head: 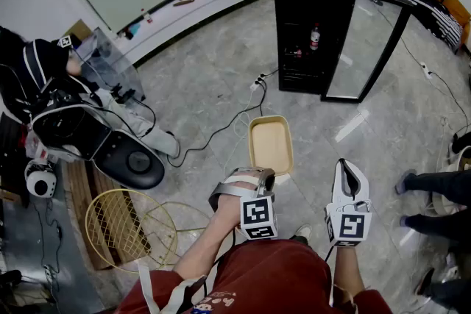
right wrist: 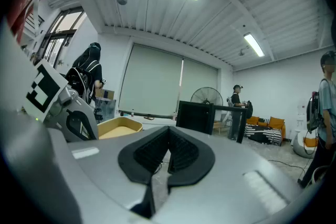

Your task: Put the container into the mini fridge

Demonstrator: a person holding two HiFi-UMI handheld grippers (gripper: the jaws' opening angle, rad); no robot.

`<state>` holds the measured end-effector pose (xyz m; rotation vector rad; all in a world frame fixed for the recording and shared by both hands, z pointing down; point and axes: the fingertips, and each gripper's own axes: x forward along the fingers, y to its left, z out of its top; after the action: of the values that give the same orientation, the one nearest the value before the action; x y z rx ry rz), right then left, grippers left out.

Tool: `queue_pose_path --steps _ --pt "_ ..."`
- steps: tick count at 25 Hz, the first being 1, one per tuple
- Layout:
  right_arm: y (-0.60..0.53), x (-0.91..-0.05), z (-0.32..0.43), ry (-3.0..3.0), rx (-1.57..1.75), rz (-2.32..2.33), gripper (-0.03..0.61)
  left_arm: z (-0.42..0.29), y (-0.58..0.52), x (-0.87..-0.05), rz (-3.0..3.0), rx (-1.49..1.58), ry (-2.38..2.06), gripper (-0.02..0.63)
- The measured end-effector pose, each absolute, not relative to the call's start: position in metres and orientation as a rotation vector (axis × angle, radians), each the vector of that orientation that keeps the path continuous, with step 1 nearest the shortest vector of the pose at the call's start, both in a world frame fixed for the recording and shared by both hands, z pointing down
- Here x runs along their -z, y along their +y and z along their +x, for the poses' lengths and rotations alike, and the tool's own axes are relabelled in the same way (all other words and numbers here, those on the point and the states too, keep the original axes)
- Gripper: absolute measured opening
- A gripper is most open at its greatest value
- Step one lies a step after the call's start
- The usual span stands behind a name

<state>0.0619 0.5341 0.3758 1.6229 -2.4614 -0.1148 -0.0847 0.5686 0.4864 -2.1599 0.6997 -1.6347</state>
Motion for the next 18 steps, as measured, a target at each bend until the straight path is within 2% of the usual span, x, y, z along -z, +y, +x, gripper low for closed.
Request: queue_pose_path --steps 18 --pt "0.539 -0.377 -0.024 -2.444 0.118 1.68 0.0 -0.168 0.572 -0.496 -2.178 1.599 0.658 0.038"
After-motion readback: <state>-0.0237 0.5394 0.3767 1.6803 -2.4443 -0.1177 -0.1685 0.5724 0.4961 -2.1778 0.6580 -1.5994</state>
